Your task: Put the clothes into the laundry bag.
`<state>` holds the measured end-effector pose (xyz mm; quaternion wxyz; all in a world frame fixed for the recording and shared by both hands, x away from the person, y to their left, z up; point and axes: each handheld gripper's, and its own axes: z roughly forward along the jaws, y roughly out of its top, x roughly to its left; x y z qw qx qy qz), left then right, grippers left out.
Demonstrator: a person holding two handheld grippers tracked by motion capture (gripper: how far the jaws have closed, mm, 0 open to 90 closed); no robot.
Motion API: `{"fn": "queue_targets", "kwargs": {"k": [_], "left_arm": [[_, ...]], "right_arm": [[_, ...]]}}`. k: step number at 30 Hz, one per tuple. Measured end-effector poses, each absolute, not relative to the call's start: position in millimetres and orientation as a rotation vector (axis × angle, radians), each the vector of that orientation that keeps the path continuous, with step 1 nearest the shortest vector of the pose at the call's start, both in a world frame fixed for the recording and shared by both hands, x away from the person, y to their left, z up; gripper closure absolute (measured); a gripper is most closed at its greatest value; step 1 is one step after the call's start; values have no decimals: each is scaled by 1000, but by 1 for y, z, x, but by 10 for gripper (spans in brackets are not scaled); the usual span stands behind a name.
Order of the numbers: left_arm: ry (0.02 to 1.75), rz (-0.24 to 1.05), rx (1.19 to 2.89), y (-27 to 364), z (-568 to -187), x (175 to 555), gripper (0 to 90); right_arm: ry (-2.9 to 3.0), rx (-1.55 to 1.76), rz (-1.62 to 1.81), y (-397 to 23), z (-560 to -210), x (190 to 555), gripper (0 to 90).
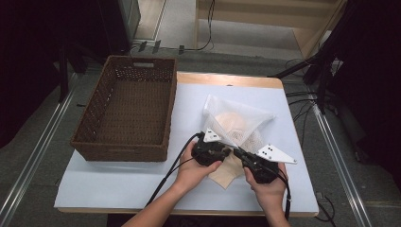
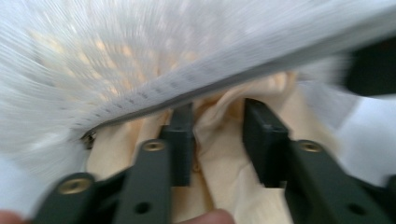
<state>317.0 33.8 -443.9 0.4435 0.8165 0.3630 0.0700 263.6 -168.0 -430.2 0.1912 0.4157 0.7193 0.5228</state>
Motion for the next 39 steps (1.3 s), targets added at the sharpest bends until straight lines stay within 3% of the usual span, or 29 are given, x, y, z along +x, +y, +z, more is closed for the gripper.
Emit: {"fn": "queue_targets", "kwargs": {"k": [6,10,13,17,19,21,22,25,28,30,34,39], "left_arm": [[889,177,2032,62,-430,301,430],[981,233,2094,70,-442,301,258],[1005,176,2159,64,-454,307,237],[942,201,2218,43,-462,305,288],[912,255,2256,32,-462,304,431],[888,264,2298,24,-458,304,683],[887,264,2299,22,-456,305,726],[895,219,2230,22,-445,311,748],[975,127,2037,31,-437,326,752],[1017,149,1985,31,-439,334,751],[1064,107,2051,26,-461,351,727],[1058,55,1986,53,-454,342,518]], "right_arm": [[2005,1197,1459,-174,-432,267,900],[2002,1205,1454,-173,-434,269,900],[2001,1211,1449,-171,-436,270,900],[2029,1204,1441,-165,-439,270,900],[2047,1191,1439,-162,-440,270,900],[2055,1171,1447,-160,-441,269,900],[2056,1169,1451,-159,-440,269,900],[2040,1167,1463,-161,-438,267,900],[2009,1171,1482,-165,-434,265,900],[1994,1168,1488,-166,-433,264,900],[2020,1177,1459,-165,-437,266,900],[2044,1205,1393,-169,-447,270,900]]}}
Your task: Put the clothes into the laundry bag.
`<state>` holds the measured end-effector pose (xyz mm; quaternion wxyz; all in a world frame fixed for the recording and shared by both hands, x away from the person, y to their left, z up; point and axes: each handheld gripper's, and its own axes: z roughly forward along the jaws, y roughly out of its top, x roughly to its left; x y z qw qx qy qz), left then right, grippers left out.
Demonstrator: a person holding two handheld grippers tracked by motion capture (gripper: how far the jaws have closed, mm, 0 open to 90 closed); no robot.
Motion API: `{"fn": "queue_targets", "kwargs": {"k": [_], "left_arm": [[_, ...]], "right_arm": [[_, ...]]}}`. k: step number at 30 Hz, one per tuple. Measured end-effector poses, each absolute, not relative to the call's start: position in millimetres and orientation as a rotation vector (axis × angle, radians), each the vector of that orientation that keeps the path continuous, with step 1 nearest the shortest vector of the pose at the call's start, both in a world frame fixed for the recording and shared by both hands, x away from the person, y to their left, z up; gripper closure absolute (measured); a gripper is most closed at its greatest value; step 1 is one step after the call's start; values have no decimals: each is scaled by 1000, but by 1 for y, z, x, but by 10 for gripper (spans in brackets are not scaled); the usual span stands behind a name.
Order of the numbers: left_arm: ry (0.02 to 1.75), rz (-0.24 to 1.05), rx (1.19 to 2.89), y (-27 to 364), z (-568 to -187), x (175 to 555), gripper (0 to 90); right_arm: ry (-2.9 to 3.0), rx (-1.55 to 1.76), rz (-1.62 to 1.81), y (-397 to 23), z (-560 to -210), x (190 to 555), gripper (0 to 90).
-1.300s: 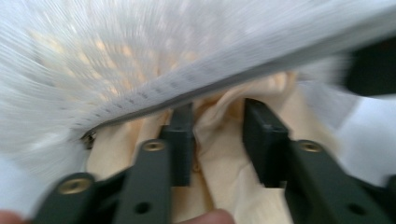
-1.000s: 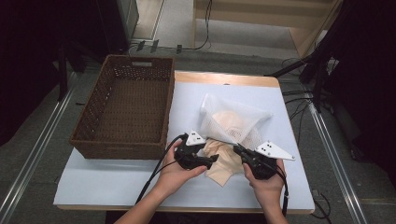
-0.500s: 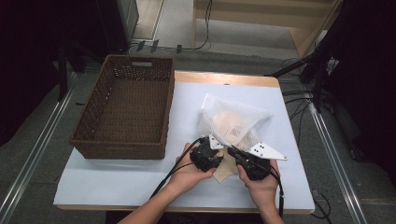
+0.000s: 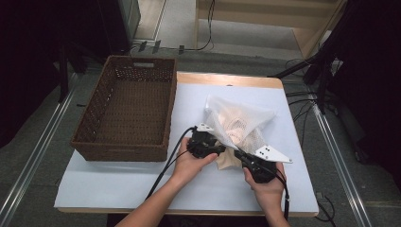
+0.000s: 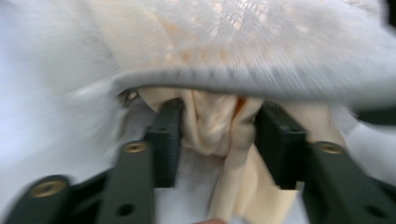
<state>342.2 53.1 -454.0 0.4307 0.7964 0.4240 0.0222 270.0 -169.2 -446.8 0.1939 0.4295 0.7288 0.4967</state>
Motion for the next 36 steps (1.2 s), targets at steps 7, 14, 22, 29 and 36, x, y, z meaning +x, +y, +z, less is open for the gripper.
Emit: {"fn": "queue_targets", "kwargs": {"k": [7,14,22,29,36], "left_arm": [[1215,261,2043,78,-463,326,489],[1252,274,2015,67,-469,334,502],[1243,352,2081,45,-468,349,557],[1190,313,2084,48,-469,355,872],[1127,145,2073,63,-466,331,877]], "right_arm": [[2016,1248,1391,-176,-450,277,900],[2022,1252,1391,-175,-452,276,900],[2025,1251,1394,-177,-453,276,900],[2032,1237,1395,-174,-452,275,900],[2029,1237,1403,-178,-451,271,900]]}}
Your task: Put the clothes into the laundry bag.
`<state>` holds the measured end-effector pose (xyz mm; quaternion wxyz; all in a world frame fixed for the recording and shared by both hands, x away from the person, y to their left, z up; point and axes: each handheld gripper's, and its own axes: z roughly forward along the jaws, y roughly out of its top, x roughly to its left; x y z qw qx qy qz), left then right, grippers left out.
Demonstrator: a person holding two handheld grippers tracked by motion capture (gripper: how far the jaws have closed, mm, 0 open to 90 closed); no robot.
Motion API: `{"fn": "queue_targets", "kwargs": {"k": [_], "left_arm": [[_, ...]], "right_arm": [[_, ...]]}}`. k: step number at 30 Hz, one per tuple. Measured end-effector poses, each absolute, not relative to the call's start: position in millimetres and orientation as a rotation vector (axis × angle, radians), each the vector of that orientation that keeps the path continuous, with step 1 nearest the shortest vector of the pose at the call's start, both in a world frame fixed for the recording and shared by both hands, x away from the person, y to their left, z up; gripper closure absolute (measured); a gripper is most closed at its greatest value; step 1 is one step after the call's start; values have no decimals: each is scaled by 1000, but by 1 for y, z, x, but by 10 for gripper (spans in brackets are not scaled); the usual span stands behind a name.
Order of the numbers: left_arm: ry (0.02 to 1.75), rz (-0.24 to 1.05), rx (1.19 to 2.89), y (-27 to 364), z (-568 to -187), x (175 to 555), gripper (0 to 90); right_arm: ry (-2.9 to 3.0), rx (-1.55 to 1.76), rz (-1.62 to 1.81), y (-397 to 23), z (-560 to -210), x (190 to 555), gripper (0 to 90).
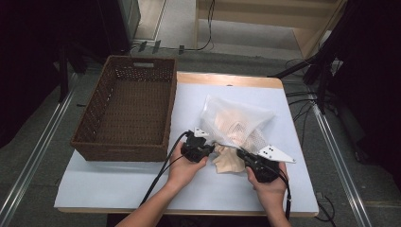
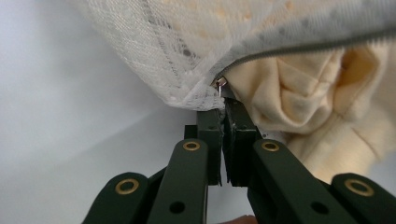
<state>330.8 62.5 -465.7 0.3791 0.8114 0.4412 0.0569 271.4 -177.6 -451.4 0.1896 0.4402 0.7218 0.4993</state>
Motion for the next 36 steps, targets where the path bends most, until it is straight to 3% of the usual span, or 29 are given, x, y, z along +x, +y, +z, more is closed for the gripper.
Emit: {"fn": "queue_targets", "kwargs": {"k": [12,18,23,30,36], "left_arm": [[1056,133,2134,91,-467,283,877],[1133,140,2059,100,-462,273,856],[1032,200,2045,98,-444,247,671],[905,164,2104,62,-445,246,527],[913,330,2243,14,-449,259,431]], "right_arm": [[2064,1190,1408,-171,-447,251,900],[2087,1180,1400,-165,-449,250,900],[2081,1176,1405,-166,-449,250,900],[2077,1181,1413,-162,-449,252,900],[2066,1185,1447,-160,-447,249,900]]}}
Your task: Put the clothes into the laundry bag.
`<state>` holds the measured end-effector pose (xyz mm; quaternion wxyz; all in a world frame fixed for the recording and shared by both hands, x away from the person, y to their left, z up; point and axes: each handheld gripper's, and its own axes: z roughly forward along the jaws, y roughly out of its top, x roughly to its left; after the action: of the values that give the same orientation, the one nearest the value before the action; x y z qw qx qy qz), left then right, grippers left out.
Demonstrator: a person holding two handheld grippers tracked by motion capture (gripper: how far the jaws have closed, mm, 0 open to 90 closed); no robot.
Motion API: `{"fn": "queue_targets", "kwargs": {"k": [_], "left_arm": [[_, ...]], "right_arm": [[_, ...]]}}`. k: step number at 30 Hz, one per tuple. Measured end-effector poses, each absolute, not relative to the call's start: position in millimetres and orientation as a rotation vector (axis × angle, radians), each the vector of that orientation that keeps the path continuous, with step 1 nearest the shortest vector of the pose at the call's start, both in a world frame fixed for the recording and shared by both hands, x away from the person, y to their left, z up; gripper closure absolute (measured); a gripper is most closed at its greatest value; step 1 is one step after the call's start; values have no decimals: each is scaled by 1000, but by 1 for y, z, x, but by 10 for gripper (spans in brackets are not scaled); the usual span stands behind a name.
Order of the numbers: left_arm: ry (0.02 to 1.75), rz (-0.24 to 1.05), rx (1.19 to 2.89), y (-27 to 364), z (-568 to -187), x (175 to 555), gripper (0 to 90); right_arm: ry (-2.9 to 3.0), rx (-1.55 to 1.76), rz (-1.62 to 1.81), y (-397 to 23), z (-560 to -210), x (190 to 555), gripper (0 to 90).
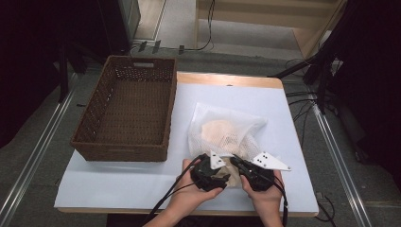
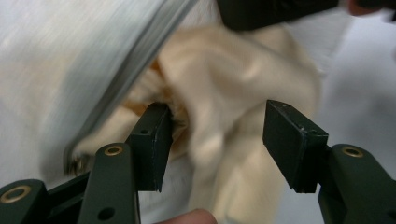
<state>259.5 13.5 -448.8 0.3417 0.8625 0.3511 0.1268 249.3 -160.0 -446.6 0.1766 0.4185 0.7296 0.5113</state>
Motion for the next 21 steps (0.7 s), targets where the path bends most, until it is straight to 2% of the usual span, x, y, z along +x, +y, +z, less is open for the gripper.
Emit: {"fn": "queue_targets", "kwargs": {"k": [2,3,5,6,11,16,18,21], "left_arm": [[949,336,2247,6,-455,269,475],[968,341,2254,5,-460,273,561],[982,333,2228,7,-462,277,797],[983,308,2210,9,-460,278,819],[1006,309,2039,17,-438,285,834],[1060,358,1891,16,-434,308,828],[1090,374,1911,12,-441,318,821],[1116,308,2022,4,-464,338,780]], "right_arm": [[2063,1182,1458,-160,-445,248,900],[2062,1176,1458,-160,-445,248,900],[2063,1177,1459,-160,-445,247,900],[2058,1180,1456,-161,-444,247,900],[1994,1201,1488,-172,-439,243,900],[1964,1200,1491,-175,-436,243,900],[1965,1207,1486,-176,-438,244,900],[1980,1221,1464,-178,-443,248,900]]}}
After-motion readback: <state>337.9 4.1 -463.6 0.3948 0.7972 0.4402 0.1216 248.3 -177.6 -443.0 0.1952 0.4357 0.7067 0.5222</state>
